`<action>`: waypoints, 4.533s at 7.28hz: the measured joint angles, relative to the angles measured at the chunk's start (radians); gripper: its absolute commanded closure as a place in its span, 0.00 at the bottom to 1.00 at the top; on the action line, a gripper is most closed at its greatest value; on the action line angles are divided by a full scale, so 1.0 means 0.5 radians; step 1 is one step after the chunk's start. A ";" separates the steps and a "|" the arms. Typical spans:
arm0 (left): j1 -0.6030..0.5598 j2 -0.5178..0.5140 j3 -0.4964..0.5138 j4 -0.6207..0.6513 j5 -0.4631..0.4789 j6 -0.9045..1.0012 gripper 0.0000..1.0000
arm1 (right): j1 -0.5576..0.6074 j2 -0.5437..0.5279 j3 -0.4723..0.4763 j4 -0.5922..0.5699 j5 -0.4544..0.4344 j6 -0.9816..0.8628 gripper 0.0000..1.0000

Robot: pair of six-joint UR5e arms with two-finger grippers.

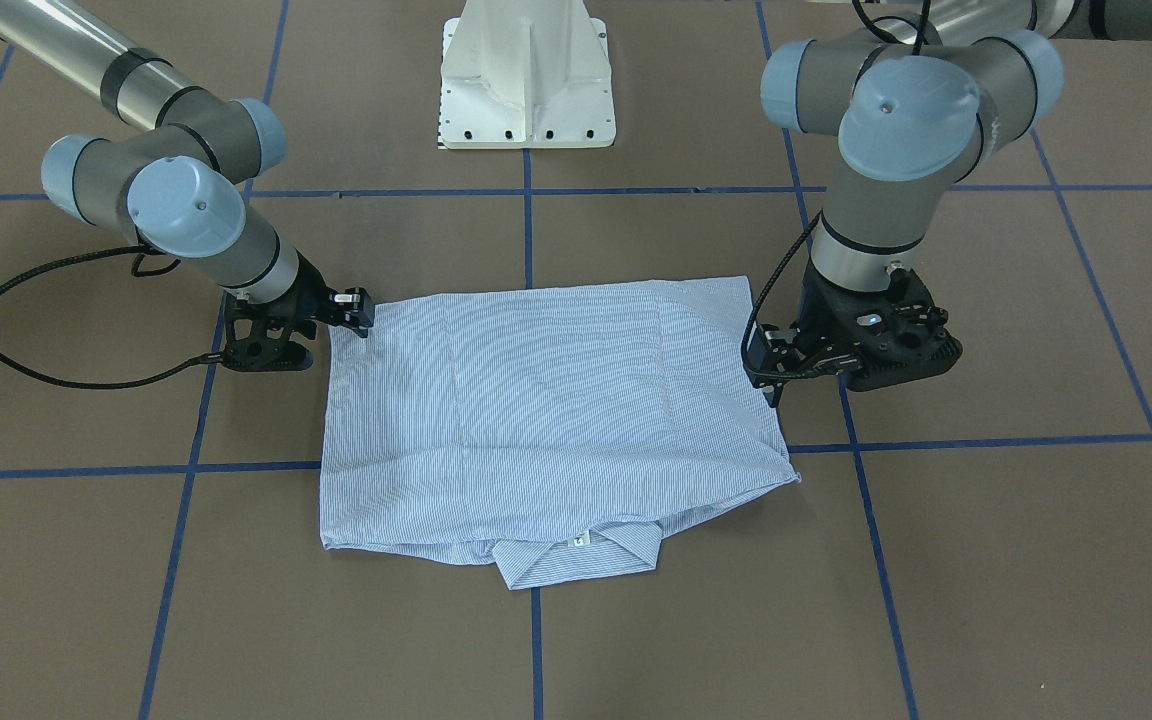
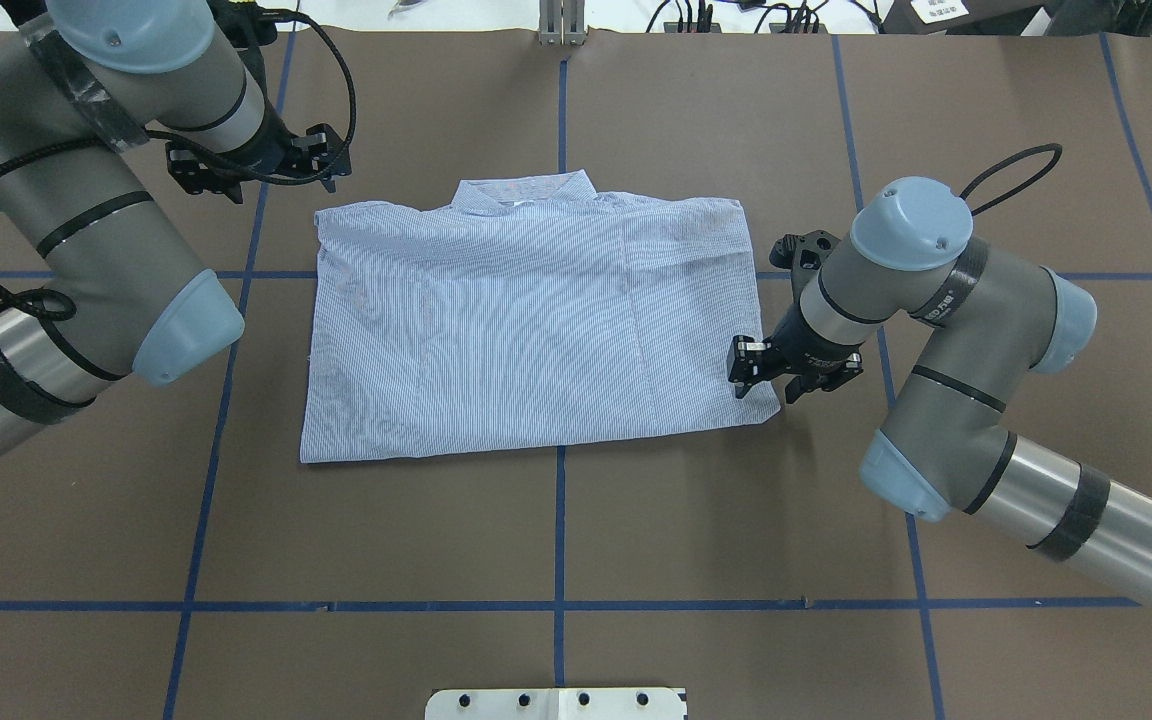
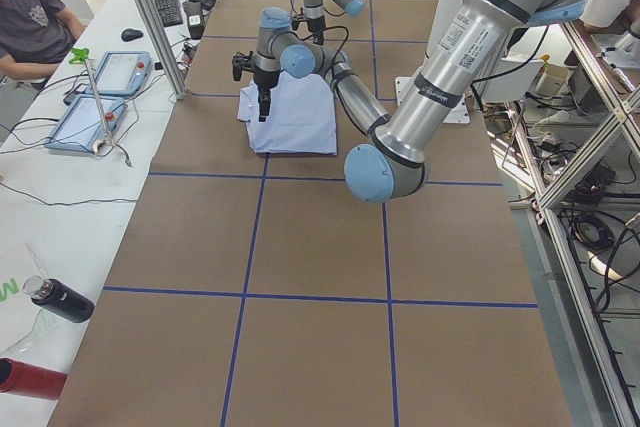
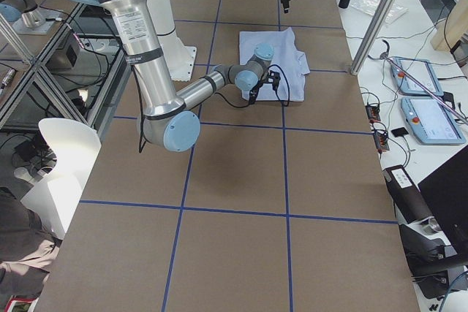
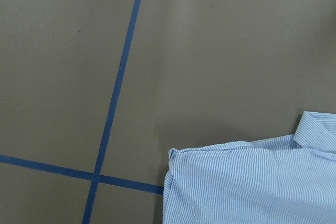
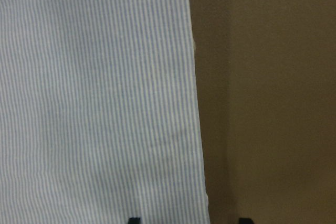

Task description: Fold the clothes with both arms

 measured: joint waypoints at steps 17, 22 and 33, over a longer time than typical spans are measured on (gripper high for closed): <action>0.193 0.021 -0.331 0.228 0.009 -0.044 0.00 | -0.254 -1.194 1.091 0.018 0.486 0.006 0.00; 0.782 0.155 -0.399 -0.276 0.000 -1.032 0.01 | 0.191 -0.626 1.048 0.016 0.247 0.002 0.00; 1.065 0.268 -0.142 -0.589 0.078 -1.473 0.25 | 0.232 -0.494 0.990 0.000 0.144 0.000 0.00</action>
